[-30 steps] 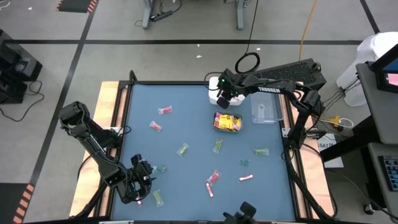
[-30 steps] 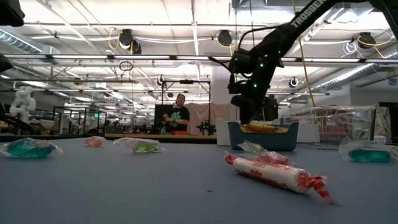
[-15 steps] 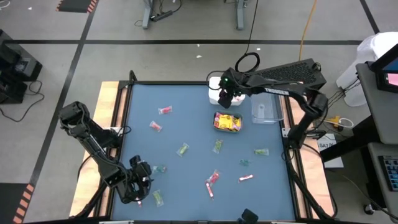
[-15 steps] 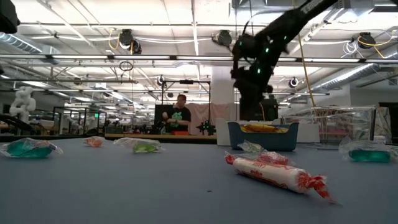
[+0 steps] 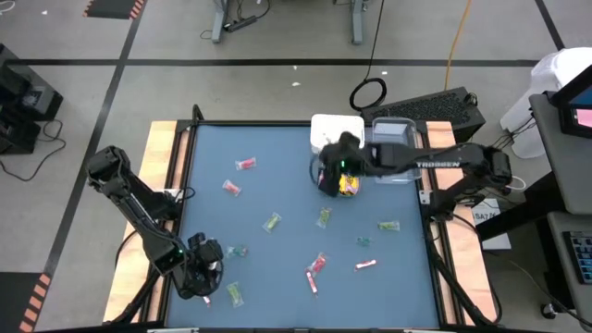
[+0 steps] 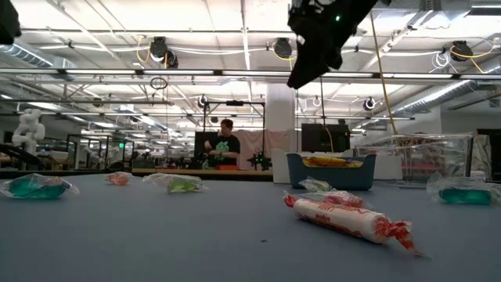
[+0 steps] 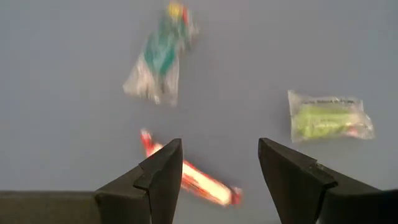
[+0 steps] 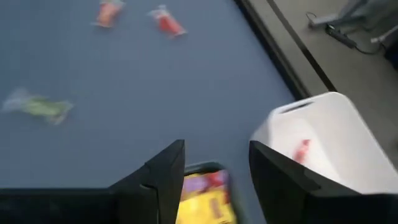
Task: Sort candy
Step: Put the middle left white candy into the white bin
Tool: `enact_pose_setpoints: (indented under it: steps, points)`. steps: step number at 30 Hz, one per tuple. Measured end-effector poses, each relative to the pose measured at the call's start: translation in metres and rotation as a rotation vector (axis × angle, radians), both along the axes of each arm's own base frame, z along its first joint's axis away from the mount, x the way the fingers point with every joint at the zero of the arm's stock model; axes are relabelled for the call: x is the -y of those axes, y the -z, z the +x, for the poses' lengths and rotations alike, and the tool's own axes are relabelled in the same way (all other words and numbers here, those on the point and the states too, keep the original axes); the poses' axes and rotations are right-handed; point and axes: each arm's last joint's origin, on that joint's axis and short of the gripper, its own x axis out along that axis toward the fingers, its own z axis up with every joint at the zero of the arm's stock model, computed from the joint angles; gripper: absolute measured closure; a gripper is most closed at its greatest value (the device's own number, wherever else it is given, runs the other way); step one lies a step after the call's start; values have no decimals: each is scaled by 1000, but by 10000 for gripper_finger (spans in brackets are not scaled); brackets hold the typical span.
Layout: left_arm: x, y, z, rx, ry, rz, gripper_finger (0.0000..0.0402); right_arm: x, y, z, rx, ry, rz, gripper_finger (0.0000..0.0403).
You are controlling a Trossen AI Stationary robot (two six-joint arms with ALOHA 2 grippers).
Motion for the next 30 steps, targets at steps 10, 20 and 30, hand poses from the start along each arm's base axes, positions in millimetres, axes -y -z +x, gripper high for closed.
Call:
enact_pose_setpoints:
  steps: [10,20,30]
  points:
    - [2,-1,-6,-44,-202,-107,188,-96,15,6,18,-62,-8,234]
    - [2,3,-9,4,-247,-40,188,-149,35,6,23,-105,-15,234]
    - [8,24,-9,-37,-260,47,188,-158,41,10,37,-121,-9,234]
